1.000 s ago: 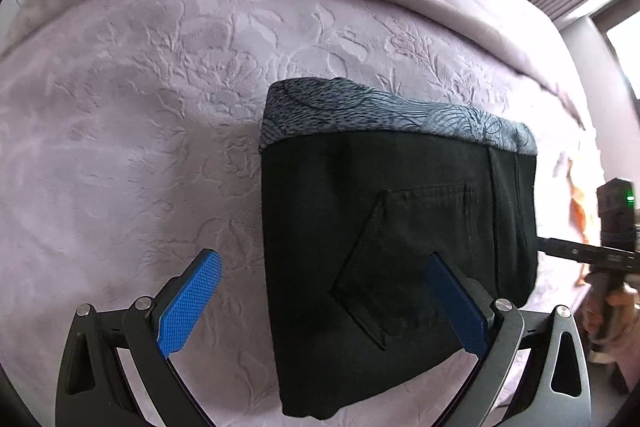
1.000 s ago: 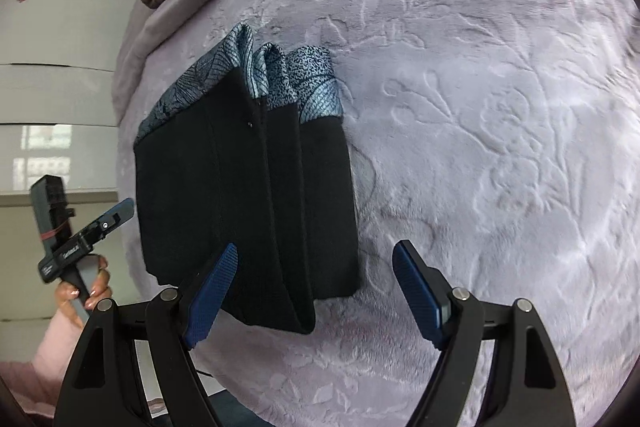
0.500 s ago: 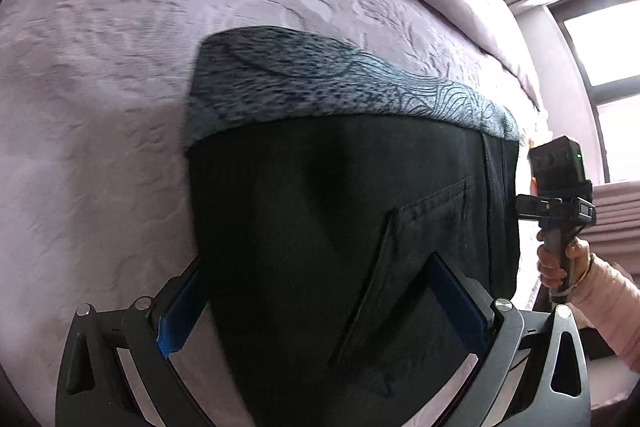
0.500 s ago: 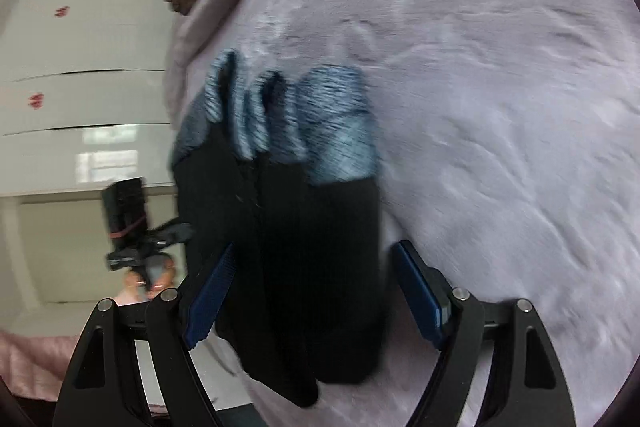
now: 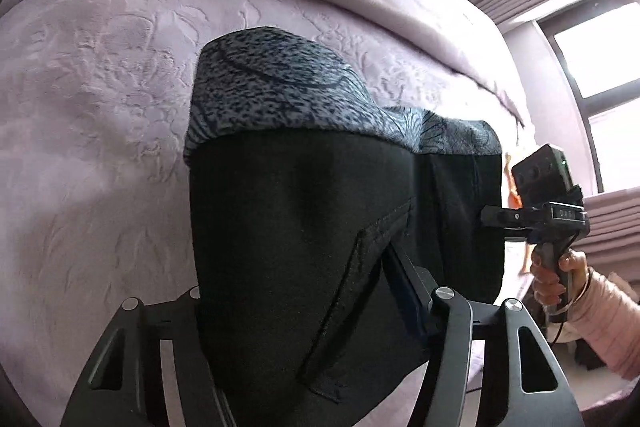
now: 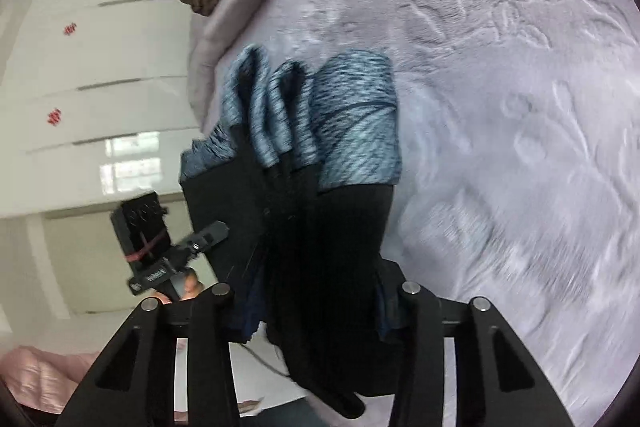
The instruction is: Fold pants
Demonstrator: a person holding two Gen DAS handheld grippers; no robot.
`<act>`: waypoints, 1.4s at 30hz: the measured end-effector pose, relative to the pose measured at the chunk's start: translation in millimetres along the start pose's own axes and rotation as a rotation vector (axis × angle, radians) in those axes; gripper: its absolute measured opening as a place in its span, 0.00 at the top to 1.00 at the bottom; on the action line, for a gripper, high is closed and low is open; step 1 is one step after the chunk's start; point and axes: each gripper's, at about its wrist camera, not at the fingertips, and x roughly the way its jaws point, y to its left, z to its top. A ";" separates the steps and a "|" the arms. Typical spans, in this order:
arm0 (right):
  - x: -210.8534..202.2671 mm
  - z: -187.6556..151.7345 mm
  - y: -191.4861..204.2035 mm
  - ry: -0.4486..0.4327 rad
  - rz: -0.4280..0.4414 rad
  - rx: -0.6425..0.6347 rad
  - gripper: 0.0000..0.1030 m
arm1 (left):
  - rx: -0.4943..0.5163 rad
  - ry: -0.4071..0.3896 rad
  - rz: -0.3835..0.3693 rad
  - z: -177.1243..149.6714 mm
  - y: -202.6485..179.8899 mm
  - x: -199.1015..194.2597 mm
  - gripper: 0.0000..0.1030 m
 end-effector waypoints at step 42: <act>69.2 -89.0 80.9 -0.070 -0.621 -0.237 0.77 | 0.098 -0.023 0.529 -72.3 -37.8 17.7 0.10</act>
